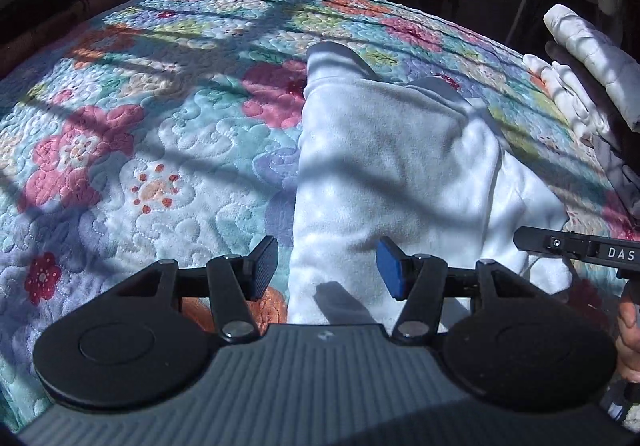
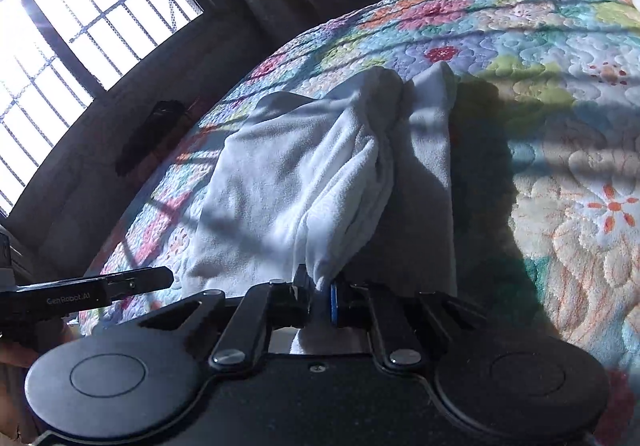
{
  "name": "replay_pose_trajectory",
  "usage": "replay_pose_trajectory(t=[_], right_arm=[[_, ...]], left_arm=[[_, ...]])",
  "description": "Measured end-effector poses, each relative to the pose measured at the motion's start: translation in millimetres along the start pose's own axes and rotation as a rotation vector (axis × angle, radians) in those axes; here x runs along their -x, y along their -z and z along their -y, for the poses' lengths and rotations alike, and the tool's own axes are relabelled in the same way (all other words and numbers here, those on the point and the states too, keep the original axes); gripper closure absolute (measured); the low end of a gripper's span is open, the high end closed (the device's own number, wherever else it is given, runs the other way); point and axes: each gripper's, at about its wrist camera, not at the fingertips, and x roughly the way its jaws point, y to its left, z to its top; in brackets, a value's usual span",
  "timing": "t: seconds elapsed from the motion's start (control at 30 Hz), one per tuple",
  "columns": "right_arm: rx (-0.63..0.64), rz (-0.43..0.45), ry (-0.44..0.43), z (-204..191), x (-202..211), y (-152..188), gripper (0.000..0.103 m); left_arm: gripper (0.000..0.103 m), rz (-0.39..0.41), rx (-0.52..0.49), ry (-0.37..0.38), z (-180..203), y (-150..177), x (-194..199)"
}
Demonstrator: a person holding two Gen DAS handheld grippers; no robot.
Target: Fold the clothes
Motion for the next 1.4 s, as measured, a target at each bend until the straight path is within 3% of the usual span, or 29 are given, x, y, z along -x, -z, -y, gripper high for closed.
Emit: replay_pose_trajectory(t=[0.1,0.17,0.27,0.37,0.43,0.73,0.83,0.9,1.0,1.03,1.07,1.17,1.2,1.27,1.33,1.4], right_arm=[[0.018,0.039,-0.028,-8.9,32.5,-12.5,0.091],[-0.016,-0.012,0.026,-1.4,32.5,-8.7,0.091],[-0.084,-0.087,0.123,16.1,18.4,6.0,0.091],[-0.029,-0.124,0.174,21.5,-3.5,19.0,0.091],[-0.014,-0.127,0.164,21.9,-1.4,17.2,0.091],[-0.051,-0.184,0.131,40.2,-9.4,16.2,0.094],[0.033,-0.216,0.161,24.1,-2.9,8.6,0.091],[0.080,-0.239,0.169,17.9,3.0,6.2,0.088],[0.141,-0.299,0.188,23.9,2.1,8.4,0.087],[0.144,-0.304,0.172,29.7,1.0,9.0,0.087],[0.105,-0.306,0.150,35.0,3.2,5.5,0.087],[-0.016,-0.309,0.082,50.6,11.4,-7.0,0.084],[-0.067,-0.299,0.054,57.9,17.4,-13.4,0.083],[-0.142,-0.240,0.050,72.3,35.9,-29.3,0.073],[-0.113,-0.169,0.071,80.0,59.2,-55.3,0.070],[-0.079,-0.111,0.081,81.7,77.7,-81.0,0.067]], left_arm=[[0.049,-0.006,-0.096,-0.042,15.7,-5.7,1.9],[0.049,-0.020,-0.139,-0.050,24.8,-5.1,-4.8],[0.049,-0.115,-0.104,-0.033,26.3,1.1,-32.7],[0.047,-0.206,-0.065,-0.036,23.1,10.5,-61.1],[0.040,-0.208,-0.092,-0.054,24.1,13.3,-63.2],[0.036,-0.234,-0.073,-0.051,19.1,6.9,-64.8],[0.046,-0.149,-0.090,-0.070,18.4,-6.4,-44.9],[0.047,-0.088,-0.072,-0.040,17.4,-14.5,-31.3],[0.047,-0.142,0.111,0.077,7.6,-22.2,-41.1],[0.047,-0.164,0.116,0.076,9.7,-21.6,-48.7],[0.047,-0.186,0.056,0.039,17.8,-18.4,-58.7],[0.042,-0.219,-0.163,-0.089,42.4,-3.0,-79.7],[0.042,-0.226,-0.182,-0.098,44.1,-2.5,-81.5],[0.042,-0.266,-0.143,-0.058,34.7,-15.2,-78.1],[0.045,-0.293,-0.103,-0.021,25.4,-29.1,-72.9],[0.045,-0.238,-0.093,0.007,23.1,-46.3,-56.5]])
